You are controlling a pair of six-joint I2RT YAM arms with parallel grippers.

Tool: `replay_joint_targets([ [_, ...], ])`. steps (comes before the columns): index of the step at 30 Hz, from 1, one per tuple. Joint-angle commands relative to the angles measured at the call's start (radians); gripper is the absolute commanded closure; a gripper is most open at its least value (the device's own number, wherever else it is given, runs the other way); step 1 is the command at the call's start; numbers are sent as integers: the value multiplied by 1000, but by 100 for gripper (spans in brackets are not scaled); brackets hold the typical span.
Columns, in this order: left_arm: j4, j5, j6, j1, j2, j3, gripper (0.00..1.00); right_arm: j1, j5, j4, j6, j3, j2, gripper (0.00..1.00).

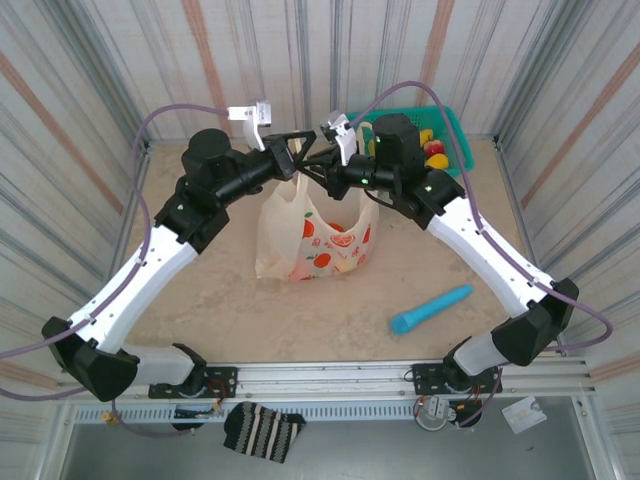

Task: Place the fake fruits into the plastic bag and tie a complex knot

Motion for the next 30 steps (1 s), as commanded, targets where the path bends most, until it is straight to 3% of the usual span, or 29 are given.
replay_joint_targets([
  [1,0,19,69,-4,-49,-10,83,-1,-52,76,-4,7,19,100],
  [3,-14,26,119,-5,-69,-19,63,1,-64,95,1,-4,13,100],
  [7,-109,71,286,23,-132,-28,42,0,-67,152,0,-79,-29,100],
  [10,-66,199,348,85,-205,-109,37,1,-77,177,-5,-123,-55,100],
  [14,-26,142,446,90,-322,-254,36,0,-90,182,-11,-153,-73,100],
  [20,76,179,484,90,-392,-408,29,19,-106,198,-18,-186,-79,100],
  [27,144,-37,675,90,-475,-553,25,35,-112,202,-28,-189,-86,100],
  [30,343,-29,752,90,-477,-688,2,37,-129,202,-28,-186,-89,100],
])
